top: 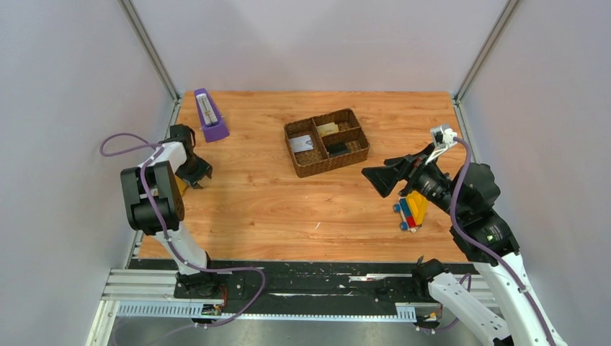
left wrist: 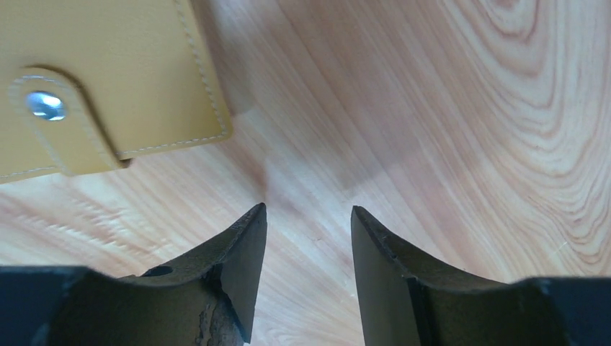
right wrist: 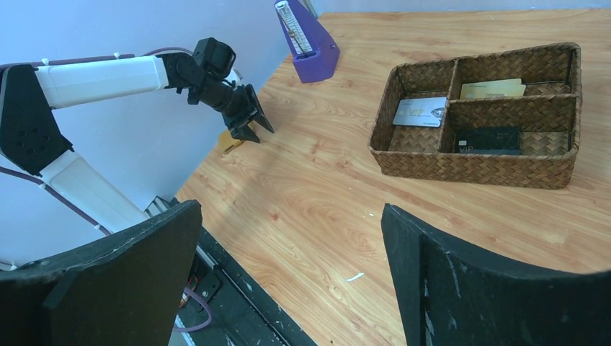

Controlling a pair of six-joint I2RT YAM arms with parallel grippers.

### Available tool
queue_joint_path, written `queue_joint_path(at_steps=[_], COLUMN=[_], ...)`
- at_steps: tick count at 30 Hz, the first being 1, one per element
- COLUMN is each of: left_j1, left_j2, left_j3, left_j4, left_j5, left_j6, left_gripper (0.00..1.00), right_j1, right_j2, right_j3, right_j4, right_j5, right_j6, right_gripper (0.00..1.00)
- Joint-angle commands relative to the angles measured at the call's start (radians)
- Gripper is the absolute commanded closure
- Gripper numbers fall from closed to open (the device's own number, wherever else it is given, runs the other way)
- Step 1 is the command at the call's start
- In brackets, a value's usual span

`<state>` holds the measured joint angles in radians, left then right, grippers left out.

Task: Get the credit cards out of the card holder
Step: Move the card holder to the center of the board.

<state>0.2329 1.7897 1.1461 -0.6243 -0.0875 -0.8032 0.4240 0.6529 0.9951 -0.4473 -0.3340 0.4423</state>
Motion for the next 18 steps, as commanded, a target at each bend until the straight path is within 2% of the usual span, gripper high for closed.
queue_joint_path(at_steps=[1,2,5,10,18], left_j1=[0.019,0.025,0.087,0.165,0.170], left_j2=[-0.098,-0.115,-0.140,-0.114,-0.010], left_j3=[0.061,0.063,0.046,0.040,0.076], left_j4=[-0.081,-0.092,-0.100,-0.081,-0.080], left_j5=[-0.113,-0.174,-0.235,-0.216,-0.181], left_j6=[0.090,0.107,0.135,0.168,0.148], left_gripper=[0.42,0.41,0.40,0.41,0.43], right_j1=[0.000,0.001,0.001,0.001,0.000], right_j2=[-0.018,-0.021,-0.027,-0.027,-0.035], right_j3=[-0.008,-0.010,-0.020,-0.021,-0.026], right_j4=[0.027,0.028,0.029,0.031,0.035], right_j5=[0.013,0.017,0.026,0.037,0.066], right_j6=[-0.018,-0.018,-0.024,-0.045,-0.076], right_gripper=[0.02,0.02,0.02,0.02,0.01])
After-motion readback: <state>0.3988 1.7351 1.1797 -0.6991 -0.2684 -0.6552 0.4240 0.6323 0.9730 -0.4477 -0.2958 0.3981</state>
